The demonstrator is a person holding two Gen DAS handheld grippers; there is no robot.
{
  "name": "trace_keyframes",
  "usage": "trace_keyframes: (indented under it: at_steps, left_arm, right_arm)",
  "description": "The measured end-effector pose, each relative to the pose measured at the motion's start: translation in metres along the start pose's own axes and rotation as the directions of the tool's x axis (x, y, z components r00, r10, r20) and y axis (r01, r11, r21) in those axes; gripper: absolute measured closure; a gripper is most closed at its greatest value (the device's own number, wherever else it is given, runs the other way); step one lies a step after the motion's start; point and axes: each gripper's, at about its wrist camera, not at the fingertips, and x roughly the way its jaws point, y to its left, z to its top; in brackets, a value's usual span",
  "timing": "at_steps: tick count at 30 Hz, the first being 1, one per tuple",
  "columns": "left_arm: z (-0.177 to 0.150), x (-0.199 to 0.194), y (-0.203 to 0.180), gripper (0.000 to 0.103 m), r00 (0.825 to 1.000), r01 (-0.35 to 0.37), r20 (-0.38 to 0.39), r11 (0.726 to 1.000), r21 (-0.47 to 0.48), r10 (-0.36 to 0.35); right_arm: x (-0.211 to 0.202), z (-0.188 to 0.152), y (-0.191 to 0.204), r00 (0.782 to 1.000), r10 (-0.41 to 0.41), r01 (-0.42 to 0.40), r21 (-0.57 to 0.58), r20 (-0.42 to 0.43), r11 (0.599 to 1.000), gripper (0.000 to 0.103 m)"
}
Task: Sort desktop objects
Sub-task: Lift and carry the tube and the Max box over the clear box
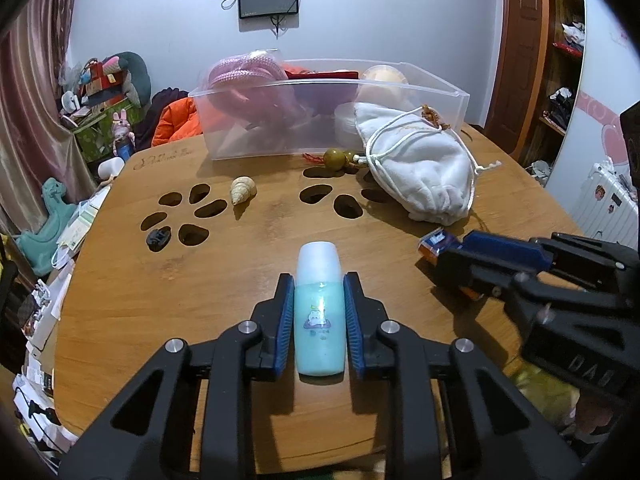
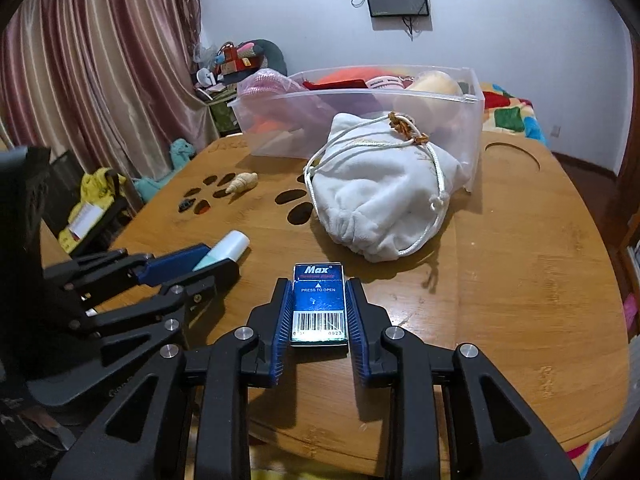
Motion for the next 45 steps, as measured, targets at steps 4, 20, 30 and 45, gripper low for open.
trace_keyframes:
  at_steps: [4, 20, 30, 45]
  left_arm:
    - [0.004, -0.007, 0.005, 0.079, 1.0, 0.004, 0.021, 1.0, -0.016, -0.004]
    - [0.053, -0.057, 0.037, 0.079, 0.98, 0.052, 0.195, 0.995, -0.088, -0.034]
    - [0.088, -0.061, 0.034, 0.079, 0.964, 0.119, 0.251, 0.988, -0.101, -0.09]
    - [0.158, -0.027, 0.022, 0.079, 0.96, 0.163, 0.239, 0.985, -0.054, -0.146]
  right_arm:
    - [-0.011, 0.007, -0.003, 1.0, 0.016, -0.016, 0.016, 0.027, 1.0, 0.078]
    - [-0.064, 0.05, -0.004, 0.986, -0.021, 0.024, -0.011, 0.168, 1.0, 0.078]
    - [-0.072, 0.085, -0.011, 0.97, -0.046, 0.049, -0.008, 0.237, 0.999, 0.078]
    - [-0.041, 0.134, -0.029, 0.966, -0.052, 0.06, -0.025, 0.252, 0.998, 0.078]
